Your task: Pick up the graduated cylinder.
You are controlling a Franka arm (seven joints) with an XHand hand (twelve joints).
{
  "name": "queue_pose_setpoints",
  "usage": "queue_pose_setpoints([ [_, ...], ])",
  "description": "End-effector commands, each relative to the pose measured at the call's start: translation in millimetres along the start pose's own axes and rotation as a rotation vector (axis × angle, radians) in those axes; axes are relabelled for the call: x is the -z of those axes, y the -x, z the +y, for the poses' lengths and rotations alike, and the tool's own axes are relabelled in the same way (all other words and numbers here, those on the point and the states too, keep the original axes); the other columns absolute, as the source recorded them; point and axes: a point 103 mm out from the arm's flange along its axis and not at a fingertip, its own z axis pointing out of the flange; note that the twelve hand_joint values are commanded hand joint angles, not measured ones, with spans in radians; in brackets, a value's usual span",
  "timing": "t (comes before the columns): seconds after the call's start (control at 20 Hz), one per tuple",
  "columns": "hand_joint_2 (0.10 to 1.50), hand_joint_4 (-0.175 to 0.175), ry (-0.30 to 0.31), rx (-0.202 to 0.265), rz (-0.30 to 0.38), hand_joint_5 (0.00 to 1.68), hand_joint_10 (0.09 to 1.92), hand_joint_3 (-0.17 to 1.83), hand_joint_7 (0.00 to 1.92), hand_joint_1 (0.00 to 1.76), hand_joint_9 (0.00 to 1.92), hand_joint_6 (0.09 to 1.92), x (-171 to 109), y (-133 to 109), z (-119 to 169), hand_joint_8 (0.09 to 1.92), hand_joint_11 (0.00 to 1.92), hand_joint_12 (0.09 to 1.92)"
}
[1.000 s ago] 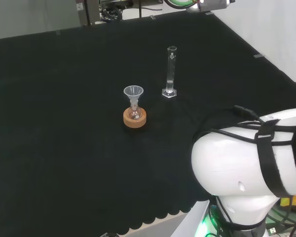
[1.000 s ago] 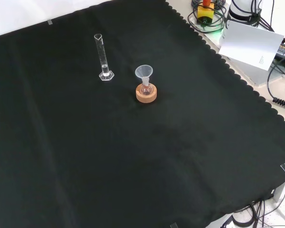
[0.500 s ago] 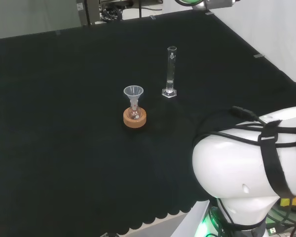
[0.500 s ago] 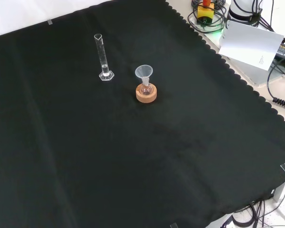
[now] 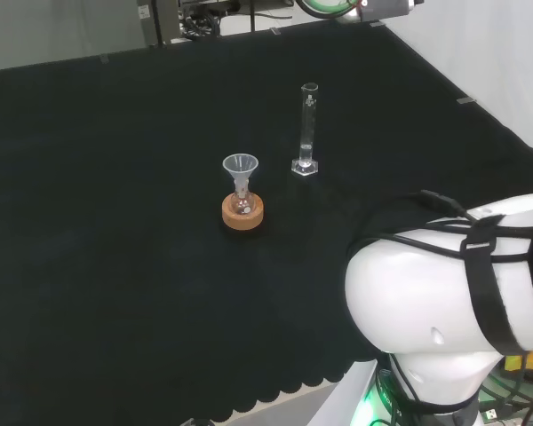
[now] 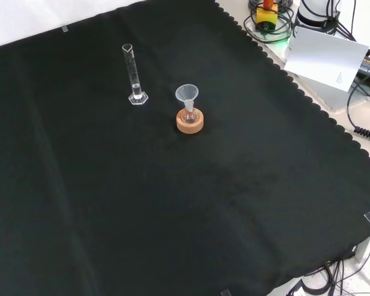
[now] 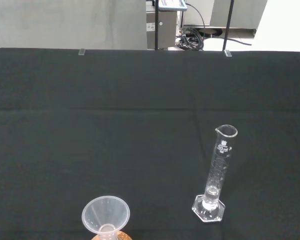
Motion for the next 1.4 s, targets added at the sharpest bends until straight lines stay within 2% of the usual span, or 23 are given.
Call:
queue_pose_setpoints([
  [0.05, 1.35, -0.011, -0.028, -0.049, 0.039, 0.19, 0.09, 0.02, 0.0, 0.08, 0.39, 0.09, -30.1, 43.3, 13.0, 0.31, 0.01, 1.39],
  [0.25, 1.35, -0.013, -0.04, -0.064, 0.052, 0.19, 0.09, 0.02, 0.0, 0.09, 0.4, 0.09, -55.1, 66.8, 23.1, 0.32, 0.01, 1.4],
  [0.4, 1.34, -0.016, -0.034, -0.059, 0.065, 0.19, 0.09, 0.02, 0.01, 0.11, 0.41, 0.09, -78.1, 82.8, 31.0, 0.34, 0.01, 1.4],
  [0.75, 1.32, -0.026, -0.039, -0.052, 0.116, 0.21, 0.09, 0.01, 0.02, 0.17, 0.43, 0.09, -127.4, 99.8, 66.8, 0.44, 0.05, 1.38],
  [0.8, 1.32, -0.027, -0.035, -0.046, 0.126, 0.21, 0.13, 0.0, 0.01, 0.18, 0.41, 0.09, -134.9, 100.8, 73.8, 0.46, 0.05, 1.38],
  [0.9, 1.3, -0.029, -0.032, -0.014, 0.139, 0.22, 0.35, 0.0, 0.0, 0.21, 0.33, 0.09, -148.9, 102.7, 87.5, 0.51, 0.05, 1.38],
  [0.95, 1.29, -0.031, -0.004, 0.0, 0.157, 0.23, 0.46, -0.01, 0.01, 0.24, 0.29, 0.09, -157.1, 102.8, 94.4, 0.53, 0.05, 1.38],
  [1.05, 1.27, -0.036, 0.007, 0.014, 0.19, 0.25, 0.59, -0.02, 0.06, 0.3, 0.3, 0.09, -172.7, 103.8, 108.6, 0.57, 0.07, 1.39],
  [1.2, 1.24, -0.043, -0.007, 0.018, 0.222, 0.29, 0.65, -0.04, 0.11, 0.37, 0.33, 0.09, -193.0, 108.1, 128.3, 0.6, 0.1, 1.38],
  [1.4, 1.23, -0.046, -0.028, 0.012, 0.257, 0.3, 0.65, -0.04, 0.08, 0.4, 0.32, 0.09, -217.9, 112.5, 147.0, 0.6, 0.12, 1.38],
])
